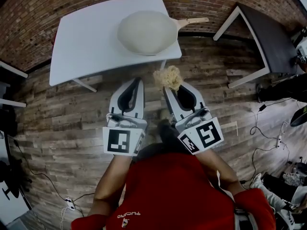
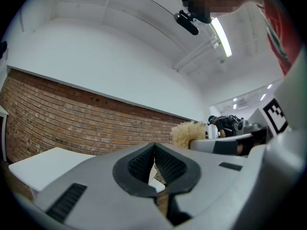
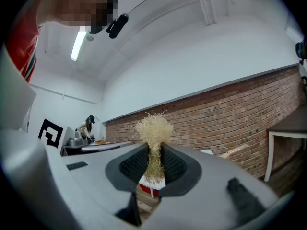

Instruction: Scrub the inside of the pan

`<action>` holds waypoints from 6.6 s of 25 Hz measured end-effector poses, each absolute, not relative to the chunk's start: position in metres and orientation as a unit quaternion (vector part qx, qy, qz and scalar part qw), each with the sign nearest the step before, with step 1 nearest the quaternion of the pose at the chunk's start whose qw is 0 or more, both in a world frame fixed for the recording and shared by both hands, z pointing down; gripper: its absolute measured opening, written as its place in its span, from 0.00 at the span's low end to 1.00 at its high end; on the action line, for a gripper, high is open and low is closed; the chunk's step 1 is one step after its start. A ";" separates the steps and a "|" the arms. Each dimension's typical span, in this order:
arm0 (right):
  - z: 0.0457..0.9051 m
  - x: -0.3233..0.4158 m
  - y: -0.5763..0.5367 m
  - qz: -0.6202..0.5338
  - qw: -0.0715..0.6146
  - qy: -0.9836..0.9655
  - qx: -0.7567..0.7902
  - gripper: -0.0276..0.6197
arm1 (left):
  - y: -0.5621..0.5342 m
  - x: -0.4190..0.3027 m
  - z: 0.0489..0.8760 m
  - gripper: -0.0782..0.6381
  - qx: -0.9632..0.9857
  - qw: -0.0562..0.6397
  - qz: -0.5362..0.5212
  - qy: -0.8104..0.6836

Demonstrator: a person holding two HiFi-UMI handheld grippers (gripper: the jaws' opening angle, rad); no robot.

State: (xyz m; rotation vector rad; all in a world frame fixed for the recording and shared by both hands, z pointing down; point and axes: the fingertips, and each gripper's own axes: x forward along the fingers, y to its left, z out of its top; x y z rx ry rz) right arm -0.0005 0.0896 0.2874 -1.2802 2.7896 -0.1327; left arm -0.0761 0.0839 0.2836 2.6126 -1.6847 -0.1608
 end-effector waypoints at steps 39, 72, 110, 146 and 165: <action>0.322 -0.028 -0.201 -0.071 -0.014 0.915 -0.396 0.16 | -0.202 -0.101 0.321 0.13 0.805 0.013 -0.001 -0.593; 0.517 -0.114 -0.310 -0.266 -0.335 0.824 -0.371 0.16 | -0.303 -0.165 0.380 0.13 0.822 0.056 0.015 -0.566; 0.556 -0.108 -0.279 -0.311 -0.411 0.792 -0.327 0.16 | -0.321 -0.189 0.382 0.13 0.806 0.065 0.003 -0.588; 0.563 -0.082 -0.229 -0.217 -0.556 0.790 -0.138 0.16 | -0.311 -0.180 0.377 0.13 0.804 0.060 -0.001 -0.591; 0.541 -0.046 -0.240 -0.161 -0.573 0.789 -0.153 0.16 | -0.311 -0.163 0.373 0.13 0.817 0.057 0.000 -0.574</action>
